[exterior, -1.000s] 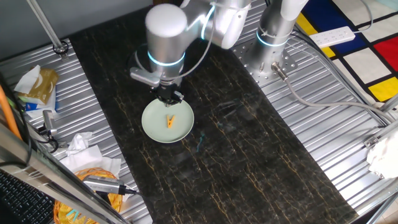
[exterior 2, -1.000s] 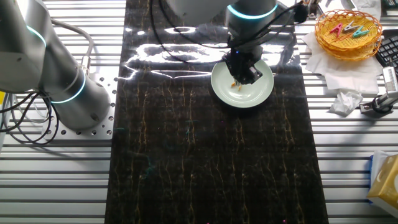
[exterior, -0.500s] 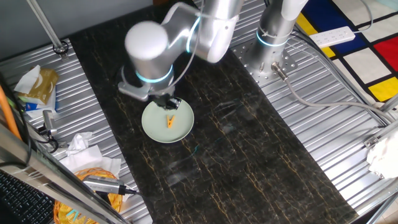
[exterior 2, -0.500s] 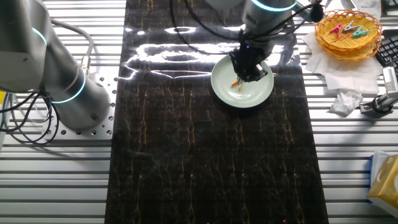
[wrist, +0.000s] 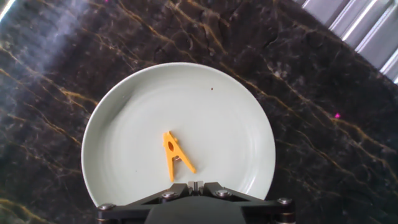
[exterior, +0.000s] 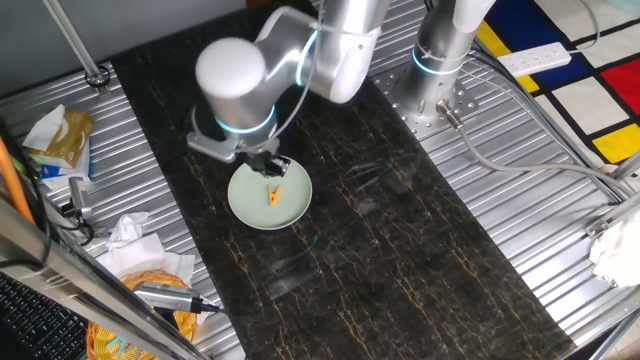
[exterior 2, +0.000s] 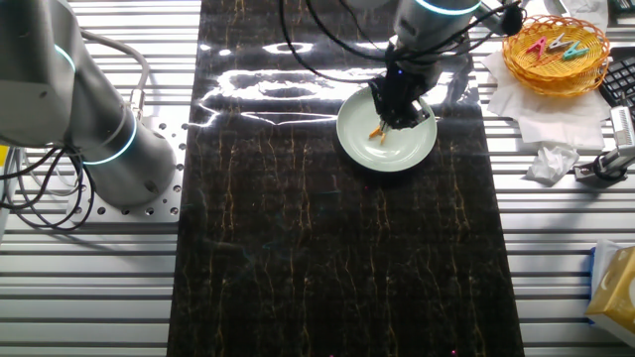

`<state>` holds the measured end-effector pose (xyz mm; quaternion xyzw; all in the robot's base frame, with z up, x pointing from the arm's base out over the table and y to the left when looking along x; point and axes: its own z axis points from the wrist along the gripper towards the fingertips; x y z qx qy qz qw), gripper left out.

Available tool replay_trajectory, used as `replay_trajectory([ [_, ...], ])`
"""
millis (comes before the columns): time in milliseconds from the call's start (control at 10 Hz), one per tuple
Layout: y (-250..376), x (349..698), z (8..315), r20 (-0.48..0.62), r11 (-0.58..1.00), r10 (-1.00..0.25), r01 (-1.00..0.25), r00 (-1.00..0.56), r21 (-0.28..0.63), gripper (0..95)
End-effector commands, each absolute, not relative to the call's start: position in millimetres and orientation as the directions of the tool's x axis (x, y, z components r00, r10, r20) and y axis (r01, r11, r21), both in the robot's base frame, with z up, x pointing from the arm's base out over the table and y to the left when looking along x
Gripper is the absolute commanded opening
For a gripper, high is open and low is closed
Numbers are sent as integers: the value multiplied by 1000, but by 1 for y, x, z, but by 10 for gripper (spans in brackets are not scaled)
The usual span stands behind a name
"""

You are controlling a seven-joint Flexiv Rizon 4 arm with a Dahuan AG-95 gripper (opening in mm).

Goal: Use a clamp

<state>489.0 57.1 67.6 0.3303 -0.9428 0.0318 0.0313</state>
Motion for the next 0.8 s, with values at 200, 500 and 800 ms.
replay_trajectory([
  [200, 56, 490, 68, -42, 763, -644, -637, -764, -115, 0],
  [500, 57, 491, 68, -62, 776, -631, -627, -774, -66, 0],
  [800, 60, 501, 72, 75, 774, -631, -633, -772, -10, 0],
])
